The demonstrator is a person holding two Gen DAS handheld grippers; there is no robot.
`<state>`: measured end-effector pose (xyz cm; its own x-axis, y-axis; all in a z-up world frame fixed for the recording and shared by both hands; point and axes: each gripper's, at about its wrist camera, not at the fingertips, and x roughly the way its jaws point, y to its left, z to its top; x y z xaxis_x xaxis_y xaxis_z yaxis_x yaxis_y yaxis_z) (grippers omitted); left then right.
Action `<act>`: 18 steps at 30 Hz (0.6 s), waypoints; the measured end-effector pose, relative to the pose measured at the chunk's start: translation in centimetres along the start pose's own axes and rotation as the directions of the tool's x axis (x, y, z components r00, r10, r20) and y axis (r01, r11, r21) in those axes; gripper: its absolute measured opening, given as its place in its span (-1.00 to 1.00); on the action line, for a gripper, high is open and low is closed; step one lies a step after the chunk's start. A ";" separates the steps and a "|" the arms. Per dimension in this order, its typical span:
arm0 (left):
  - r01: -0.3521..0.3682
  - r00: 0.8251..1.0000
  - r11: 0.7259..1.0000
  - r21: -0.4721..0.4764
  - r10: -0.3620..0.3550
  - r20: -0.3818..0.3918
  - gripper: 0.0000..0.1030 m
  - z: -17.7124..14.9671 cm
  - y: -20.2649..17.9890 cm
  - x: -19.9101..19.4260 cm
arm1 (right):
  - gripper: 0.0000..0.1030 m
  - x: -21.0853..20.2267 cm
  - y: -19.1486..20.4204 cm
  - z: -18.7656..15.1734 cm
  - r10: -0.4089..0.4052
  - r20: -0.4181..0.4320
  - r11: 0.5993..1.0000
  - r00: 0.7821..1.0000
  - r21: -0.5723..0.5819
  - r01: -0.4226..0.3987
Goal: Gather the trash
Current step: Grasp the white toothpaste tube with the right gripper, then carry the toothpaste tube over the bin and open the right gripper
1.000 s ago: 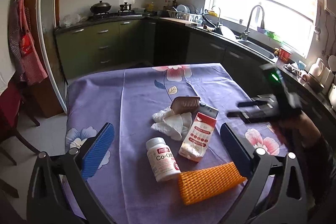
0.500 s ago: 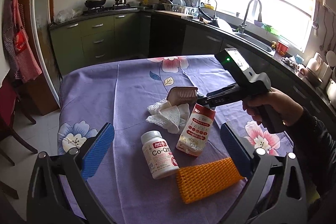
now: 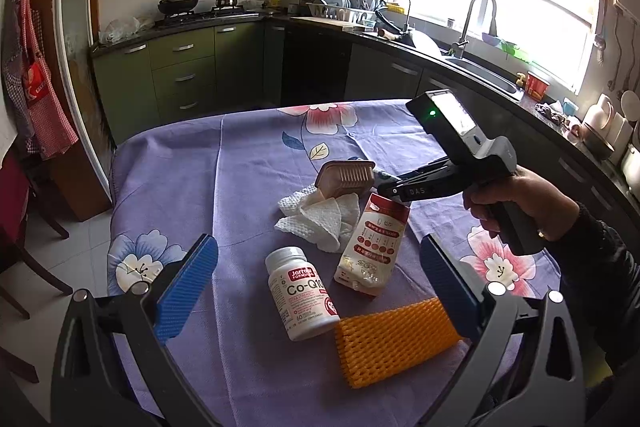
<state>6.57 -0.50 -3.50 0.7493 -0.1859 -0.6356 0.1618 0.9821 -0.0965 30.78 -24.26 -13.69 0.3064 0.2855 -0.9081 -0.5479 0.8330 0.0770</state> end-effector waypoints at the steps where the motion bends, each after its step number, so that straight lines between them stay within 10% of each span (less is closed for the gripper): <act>1: 0.000 1.000 1.000 0.000 0.000 0.001 0.86 0.0 0.0 0.0 | -0.63 -0.3 0.0 -0.2 -0.004 0.009 1.000 1.000 -0.001 0.004; 11: -0.002 1.000 0.999 0.032 0.002 -0.001 0.86 -0.2 -0.8 0.4 | -0.63 -5.2 -0.5 -3.6 -0.026 0.095 1.000 0.995 0.003 0.026; 18: 0.012 1.000 0.999 0.052 -0.011 -0.013 0.86 -0.3 -1.8 1.1 | -0.63 -11.3 -9.2 -10.8 -0.161 0.134 0.972 0.978 0.192 0.133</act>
<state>6.92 -2.48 -4.21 0.7391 -0.1963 -0.6444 0.2035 0.9770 -0.0642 23.94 -40.30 -8.61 0.4919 0.2089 -0.8452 -0.3427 0.9389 0.0326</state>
